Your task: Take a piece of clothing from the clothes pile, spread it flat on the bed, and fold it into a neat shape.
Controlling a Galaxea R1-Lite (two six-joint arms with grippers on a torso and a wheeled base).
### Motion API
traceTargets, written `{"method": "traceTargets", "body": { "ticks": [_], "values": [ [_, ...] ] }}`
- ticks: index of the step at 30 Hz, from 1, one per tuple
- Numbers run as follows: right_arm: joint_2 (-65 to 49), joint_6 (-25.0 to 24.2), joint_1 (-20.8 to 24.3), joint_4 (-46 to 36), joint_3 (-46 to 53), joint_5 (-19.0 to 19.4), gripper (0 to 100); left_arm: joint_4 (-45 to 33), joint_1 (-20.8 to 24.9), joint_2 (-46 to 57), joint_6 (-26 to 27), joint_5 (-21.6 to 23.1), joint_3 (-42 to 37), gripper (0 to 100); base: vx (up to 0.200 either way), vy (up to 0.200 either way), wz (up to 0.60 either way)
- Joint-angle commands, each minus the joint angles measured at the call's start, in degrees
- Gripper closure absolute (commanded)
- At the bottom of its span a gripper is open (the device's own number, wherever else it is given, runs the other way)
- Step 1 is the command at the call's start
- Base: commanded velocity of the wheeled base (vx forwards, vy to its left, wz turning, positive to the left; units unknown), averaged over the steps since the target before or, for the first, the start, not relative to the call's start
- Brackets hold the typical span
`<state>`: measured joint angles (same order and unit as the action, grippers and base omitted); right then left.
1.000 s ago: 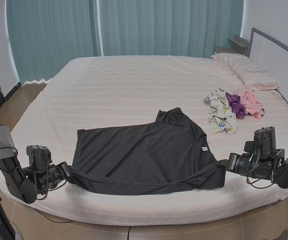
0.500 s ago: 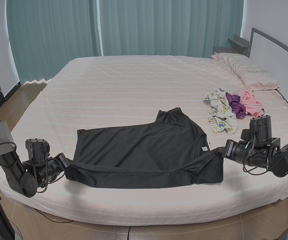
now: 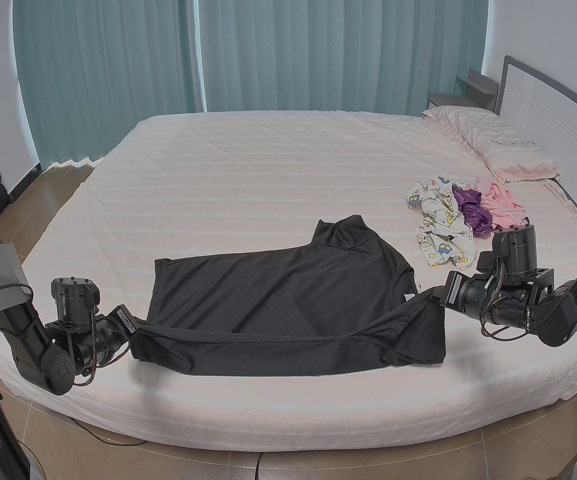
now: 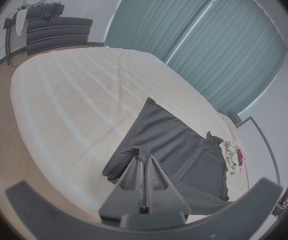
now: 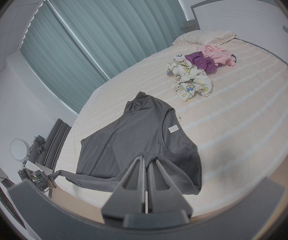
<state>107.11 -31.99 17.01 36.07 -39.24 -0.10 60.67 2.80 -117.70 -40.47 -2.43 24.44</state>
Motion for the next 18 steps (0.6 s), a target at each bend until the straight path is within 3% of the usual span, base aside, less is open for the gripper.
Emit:
{"method": "traceTargets", "body": {
  "ticks": [1,18],
  "values": [
    [1.2,0.0,0.0,0.1,-0.9,0.0,100,0.1,0.0,-0.8,0.0,0.1,0.3,100,0.000,0.000,0.00],
    [11.6,-0.1,-1.2,0.1,-9.5,-0.1,100,-2.8,0.3,-9.0,-0.1,0.1,10.4,100,0.000,0.000,0.00]
  ]
}}
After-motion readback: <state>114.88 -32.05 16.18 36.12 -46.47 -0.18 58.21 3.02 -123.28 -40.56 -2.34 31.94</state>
